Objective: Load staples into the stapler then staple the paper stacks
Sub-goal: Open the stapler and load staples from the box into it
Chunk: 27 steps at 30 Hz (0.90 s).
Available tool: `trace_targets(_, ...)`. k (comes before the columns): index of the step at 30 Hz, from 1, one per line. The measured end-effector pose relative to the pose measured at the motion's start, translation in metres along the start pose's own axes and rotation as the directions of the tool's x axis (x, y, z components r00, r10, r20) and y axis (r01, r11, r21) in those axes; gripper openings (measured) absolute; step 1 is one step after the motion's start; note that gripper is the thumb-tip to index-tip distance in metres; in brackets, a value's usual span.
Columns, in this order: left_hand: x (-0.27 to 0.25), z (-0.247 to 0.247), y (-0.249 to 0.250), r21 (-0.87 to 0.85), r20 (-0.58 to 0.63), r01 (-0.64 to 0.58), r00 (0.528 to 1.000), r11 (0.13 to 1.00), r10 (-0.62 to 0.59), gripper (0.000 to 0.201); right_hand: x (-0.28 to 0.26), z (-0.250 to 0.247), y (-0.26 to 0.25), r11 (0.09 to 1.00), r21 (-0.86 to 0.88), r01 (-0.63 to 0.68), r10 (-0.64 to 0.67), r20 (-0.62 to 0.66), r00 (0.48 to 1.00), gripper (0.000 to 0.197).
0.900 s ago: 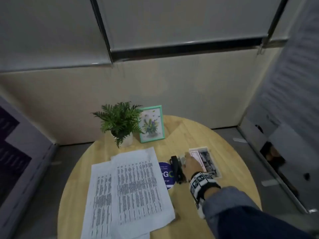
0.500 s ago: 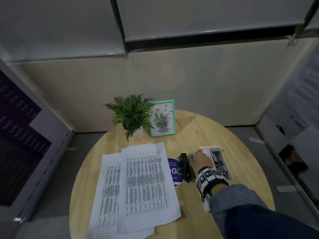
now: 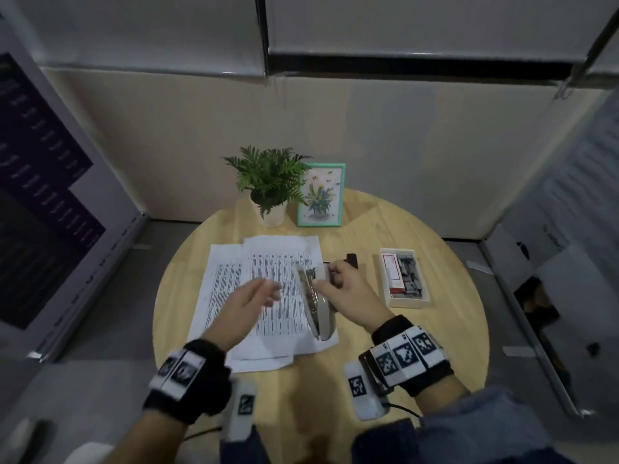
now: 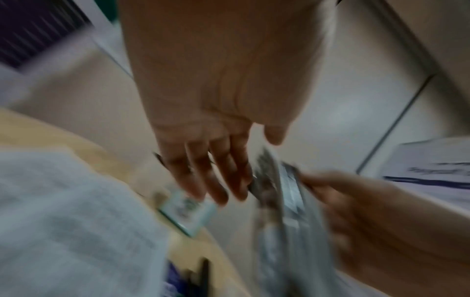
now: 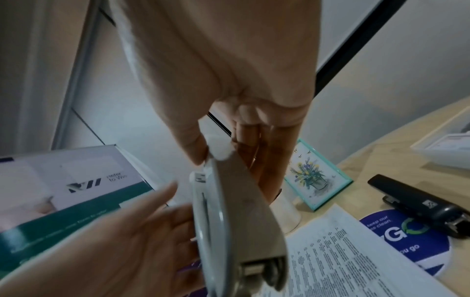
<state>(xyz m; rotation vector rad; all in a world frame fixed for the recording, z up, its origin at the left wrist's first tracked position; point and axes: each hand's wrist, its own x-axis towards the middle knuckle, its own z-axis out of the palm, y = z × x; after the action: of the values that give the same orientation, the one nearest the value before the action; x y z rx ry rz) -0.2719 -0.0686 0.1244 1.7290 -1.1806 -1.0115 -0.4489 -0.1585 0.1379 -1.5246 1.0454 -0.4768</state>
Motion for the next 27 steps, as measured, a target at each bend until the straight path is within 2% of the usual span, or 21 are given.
trace_targets(2,0.008,0.021,0.021,-0.108,0.137,0.012,0.991,0.994,0.003,0.026,-0.004,0.005,-0.003,0.999,0.022,0.024,-0.022,-0.055,0.998,0.020)
trace_targets(4,0.013,0.041,0.029,-0.165,0.195,0.027,0.981,0.986,0.006,0.029,-0.008,0.004,-0.003,0.996,0.075,0.041,-0.031,-0.129,0.991,0.011)
trace_targets(8,0.023,0.051,0.022,-0.129,0.080,0.026,0.997,0.991,-0.015,0.036,-0.018,-0.005,-0.002,0.972,0.235,-0.004,0.042,-0.155,0.987,0.017)
trace_targets(10,0.029,0.047,0.013,-0.236,-0.022,0.093,0.995,0.967,-0.101,0.040,-0.021,-0.009,0.003,0.969,0.243,0.033,0.012,-0.179,0.984,0.021)
trace_targets(12,0.034,0.039,0.009,-0.455,-0.068,0.165,0.973,0.875,-0.219,0.041,-0.024,-0.012,0.010,0.984,0.144,0.103,-0.078,-0.170,0.982,0.022)
trace_targets(13,0.036,0.034,0.008,-0.584,-0.074,0.191,0.955,0.789,-0.286,0.040,-0.026,-0.011,0.013,0.990,0.056,0.127,-0.119,-0.139,0.983,0.022)
trace_targets(15,0.044,0.026,0.004,-0.820,-0.051,0.194,0.912,0.538,-0.408,0.039,-0.030,-0.003,0.020,0.981,-0.115,0.155,-0.164,-0.069,0.984,0.020)
trace_targets(16,0.048,0.023,0.003,-0.885,-0.034,0.179,0.896,0.429,-0.443,0.041,-0.032,0.003,0.025,0.970,-0.177,0.169,-0.181,-0.052,0.982,0.019)
trace_targets(17,0.051,0.021,0.001,-0.917,-0.022,0.166,0.887,0.363,-0.461,0.043,-0.033,0.011,0.030,0.955,-0.232,0.183,-0.201,-0.057,0.978,0.020)
trace_targets(19,0.056,0.023,0.000,-0.943,-0.009,0.146,0.886,0.298,-0.464,0.046,-0.033,0.021,0.040,0.927,-0.316,0.201,-0.248,-0.114,0.962,0.022)
trace_targets(21,0.060,0.031,0.003,-0.949,0.020,0.158,0.895,0.274,-0.445,0.046,-0.031,0.022,0.047,0.923,-0.326,0.204,-0.265,-0.154,0.952,0.024)
trace_targets(25,0.065,0.048,0.017,-0.936,0.105,0.235,0.897,0.263,-0.429,0.042,-0.028,0.006,0.048,0.958,-0.241,0.158,-0.161,0.005,0.987,0.023)
trace_targets(27,0.068,0.051,0.021,-0.939,0.109,0.233,0.897,0.251,-0.428,0.041,-0.017,-0.012,0.061,0.960,-0.267,0.085,-0.107,-0.069,0.992,0.025)
